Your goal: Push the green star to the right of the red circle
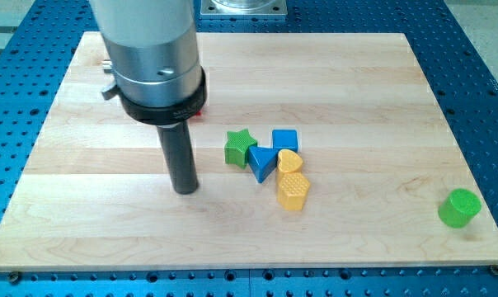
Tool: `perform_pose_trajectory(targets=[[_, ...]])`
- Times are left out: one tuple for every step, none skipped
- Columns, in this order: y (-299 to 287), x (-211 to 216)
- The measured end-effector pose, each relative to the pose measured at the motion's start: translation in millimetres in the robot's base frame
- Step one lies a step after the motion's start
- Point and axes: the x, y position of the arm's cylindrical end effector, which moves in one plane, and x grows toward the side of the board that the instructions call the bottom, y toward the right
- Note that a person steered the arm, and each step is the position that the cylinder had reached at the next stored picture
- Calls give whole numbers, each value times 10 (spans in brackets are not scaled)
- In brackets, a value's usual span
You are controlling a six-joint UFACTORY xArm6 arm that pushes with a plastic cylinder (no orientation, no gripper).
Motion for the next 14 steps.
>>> perform_pose_trajectory(targets=[[281,-49],[433,-193],[514,-328],[649,-422],[789,-511],[822,-634],[598,-657],[301,-657],[615,-616],[947,-632],[947,-850],[947,-985],[950,-1036],[1217,-1054]])
